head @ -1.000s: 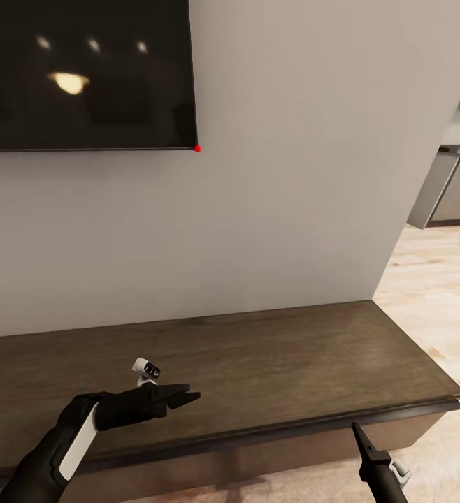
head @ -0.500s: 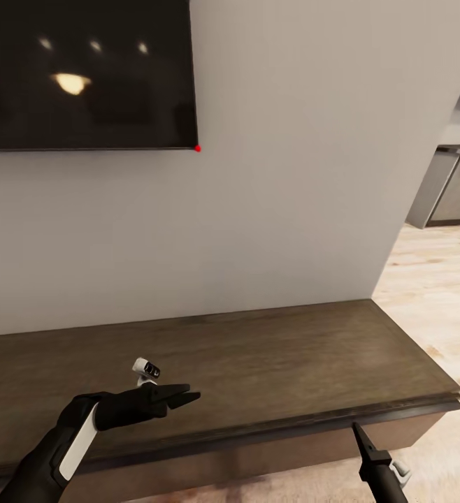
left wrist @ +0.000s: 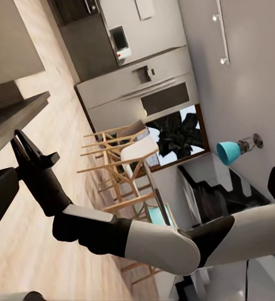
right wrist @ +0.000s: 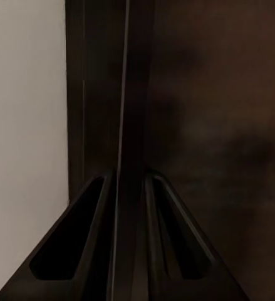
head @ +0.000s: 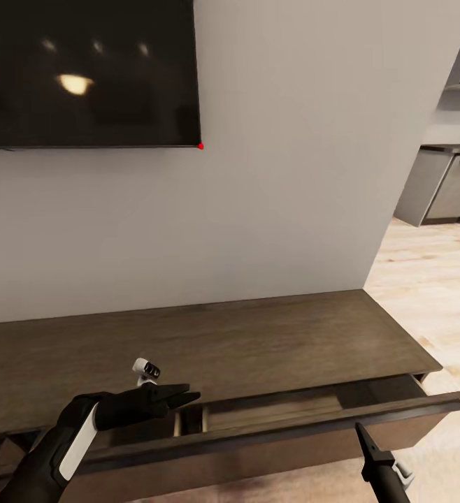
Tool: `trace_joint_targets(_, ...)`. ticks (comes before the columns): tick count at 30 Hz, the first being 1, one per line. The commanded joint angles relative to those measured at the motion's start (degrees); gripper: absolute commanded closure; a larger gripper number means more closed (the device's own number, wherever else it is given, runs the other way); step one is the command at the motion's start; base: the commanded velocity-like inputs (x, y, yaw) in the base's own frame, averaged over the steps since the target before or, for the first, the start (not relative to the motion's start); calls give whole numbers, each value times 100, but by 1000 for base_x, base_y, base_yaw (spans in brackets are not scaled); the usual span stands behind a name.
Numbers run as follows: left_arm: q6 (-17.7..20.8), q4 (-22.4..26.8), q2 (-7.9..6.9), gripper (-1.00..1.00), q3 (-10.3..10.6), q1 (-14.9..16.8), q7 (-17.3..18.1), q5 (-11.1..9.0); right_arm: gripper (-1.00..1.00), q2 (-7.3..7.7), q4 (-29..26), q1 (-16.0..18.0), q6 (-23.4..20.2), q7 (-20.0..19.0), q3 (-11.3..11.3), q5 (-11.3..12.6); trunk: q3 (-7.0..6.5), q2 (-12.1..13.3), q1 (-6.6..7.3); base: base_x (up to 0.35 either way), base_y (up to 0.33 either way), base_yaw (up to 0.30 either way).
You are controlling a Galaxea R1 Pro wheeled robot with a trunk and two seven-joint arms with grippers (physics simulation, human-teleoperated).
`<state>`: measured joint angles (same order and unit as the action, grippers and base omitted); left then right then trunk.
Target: Place each of the two pumpkins and all three candles from the living room inside a cabinet in the living room (use any cabinet), then make sure every cabinet is closed, and position the cauldron so it is next to a table in the living room.
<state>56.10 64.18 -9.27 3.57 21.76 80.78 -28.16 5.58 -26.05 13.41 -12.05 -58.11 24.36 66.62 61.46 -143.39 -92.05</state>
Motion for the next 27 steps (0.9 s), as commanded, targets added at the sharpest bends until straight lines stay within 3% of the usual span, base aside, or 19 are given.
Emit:
trace_joint_targets(1, 59, -2, -5, -100, 13, 7, 8, -23, 100, -4, -6, 3, -108, -72, -90, 26, 4, -3, 4, -187, 0, 0)
trace_joint_targets(27, 59, -2, -5, -100, 15, 4, 8, -23, 100, -4, -6, 3, -113, -75, -90, 26, 4, -3, 4, -137, 0, 0)
